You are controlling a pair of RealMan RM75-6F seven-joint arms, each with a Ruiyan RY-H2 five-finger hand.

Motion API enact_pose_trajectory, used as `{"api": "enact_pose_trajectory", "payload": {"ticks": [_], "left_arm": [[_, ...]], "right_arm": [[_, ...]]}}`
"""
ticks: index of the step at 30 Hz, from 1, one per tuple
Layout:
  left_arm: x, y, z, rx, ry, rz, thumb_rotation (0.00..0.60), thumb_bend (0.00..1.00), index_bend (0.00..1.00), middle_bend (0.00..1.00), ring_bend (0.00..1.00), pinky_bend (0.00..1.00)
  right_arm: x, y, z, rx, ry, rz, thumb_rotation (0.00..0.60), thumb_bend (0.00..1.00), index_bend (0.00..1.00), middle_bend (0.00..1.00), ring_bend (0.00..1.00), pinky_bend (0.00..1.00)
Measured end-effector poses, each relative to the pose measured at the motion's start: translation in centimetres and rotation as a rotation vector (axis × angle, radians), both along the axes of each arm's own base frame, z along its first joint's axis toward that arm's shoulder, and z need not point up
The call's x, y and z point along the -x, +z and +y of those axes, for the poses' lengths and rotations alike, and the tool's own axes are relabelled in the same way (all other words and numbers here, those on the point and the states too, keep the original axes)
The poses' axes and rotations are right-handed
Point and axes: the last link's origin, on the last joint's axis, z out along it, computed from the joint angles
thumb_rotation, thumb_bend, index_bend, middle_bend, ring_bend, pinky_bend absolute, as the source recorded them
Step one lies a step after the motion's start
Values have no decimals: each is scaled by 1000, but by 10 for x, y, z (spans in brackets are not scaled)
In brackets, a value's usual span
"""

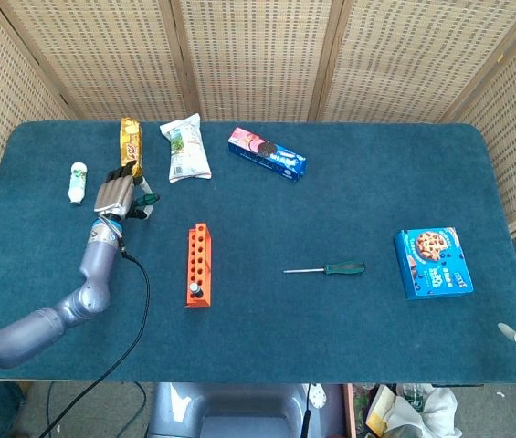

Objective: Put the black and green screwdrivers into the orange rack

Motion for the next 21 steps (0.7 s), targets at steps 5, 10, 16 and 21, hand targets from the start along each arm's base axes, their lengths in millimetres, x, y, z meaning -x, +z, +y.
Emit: {"api": "enact_pose_trajectory", "payload": {"ticks": [5,10,16,21], "left_arm": [[-15,27,-17,-10,-46,-73,600,650,706,0,0,0],[-26,49,-32,-17,-68,-167,600,650,706,0,0,0],[-39,64,-45,-13,-88,-390,600,656,706,0,0,0],[-53,68,-59,19,-117,-642,600,669,706,0,0,0]], "right_arm": [[-1,0,1,-4,5,-3,600,0,0,0,0,0],[-1,-1,1,-9,10,-6,600,0,0,0,0,0],[-2,-1,1,-8,15,-6,600,0,0,0,0,0],[-3,-2,2,-12,18,-3,600,0,0,0,0,0]]}}
